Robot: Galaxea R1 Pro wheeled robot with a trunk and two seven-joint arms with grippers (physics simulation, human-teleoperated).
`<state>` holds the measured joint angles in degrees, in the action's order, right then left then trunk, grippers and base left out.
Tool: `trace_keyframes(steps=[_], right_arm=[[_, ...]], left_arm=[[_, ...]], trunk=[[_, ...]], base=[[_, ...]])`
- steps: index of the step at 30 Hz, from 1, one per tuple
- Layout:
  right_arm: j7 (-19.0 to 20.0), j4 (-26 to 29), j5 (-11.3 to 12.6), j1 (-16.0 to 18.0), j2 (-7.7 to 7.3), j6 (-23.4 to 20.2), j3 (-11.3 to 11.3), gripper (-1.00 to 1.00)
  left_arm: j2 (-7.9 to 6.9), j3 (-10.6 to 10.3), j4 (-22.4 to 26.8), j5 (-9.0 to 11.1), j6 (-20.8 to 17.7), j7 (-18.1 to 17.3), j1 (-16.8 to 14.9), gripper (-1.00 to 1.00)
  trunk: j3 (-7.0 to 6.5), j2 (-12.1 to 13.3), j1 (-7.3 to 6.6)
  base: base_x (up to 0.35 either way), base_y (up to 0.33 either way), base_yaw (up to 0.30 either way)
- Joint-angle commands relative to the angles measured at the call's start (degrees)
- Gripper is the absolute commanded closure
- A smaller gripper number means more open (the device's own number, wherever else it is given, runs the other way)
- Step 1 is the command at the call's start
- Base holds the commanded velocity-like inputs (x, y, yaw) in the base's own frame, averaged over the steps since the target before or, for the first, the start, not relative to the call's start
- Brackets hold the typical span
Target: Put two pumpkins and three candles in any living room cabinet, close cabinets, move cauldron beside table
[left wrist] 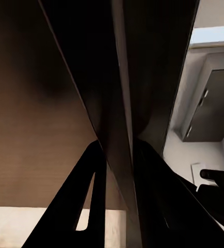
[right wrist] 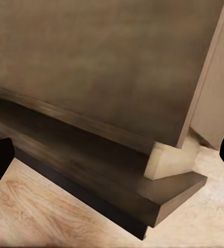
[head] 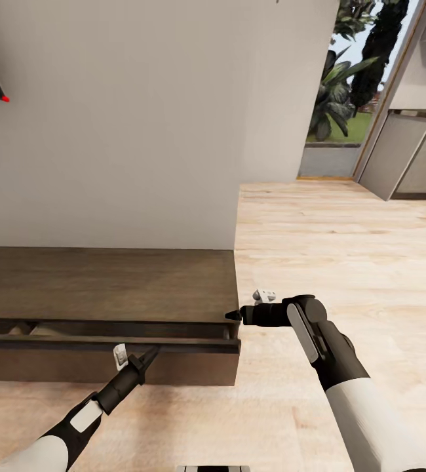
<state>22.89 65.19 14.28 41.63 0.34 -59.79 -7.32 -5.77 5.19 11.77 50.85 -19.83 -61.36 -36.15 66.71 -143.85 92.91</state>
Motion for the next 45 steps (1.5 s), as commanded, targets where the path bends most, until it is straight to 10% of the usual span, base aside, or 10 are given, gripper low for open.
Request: trace_keyframes(steps=[1,45], right_arm=[[0.3,0.0,-0.2,0.0,0.01,-0.2,0.0,-1.0],[0.3,0.1,-0.2,0.0,0.01,-0.2,0.0,-1.0]], left_arm=[[-0.03,1.0,-0.1,-0.7,0.2,0.3,0.0,1.0],[-0.03,1.0,-0.1,-0.7,0.3,0.4,0.0,1.0]], trunk=[[0.06,0.0,-0.02],[0.06,0.0,-0.02]], base=[[-0.194,0.0,0.0],[-0.121,0.0,0.0]])
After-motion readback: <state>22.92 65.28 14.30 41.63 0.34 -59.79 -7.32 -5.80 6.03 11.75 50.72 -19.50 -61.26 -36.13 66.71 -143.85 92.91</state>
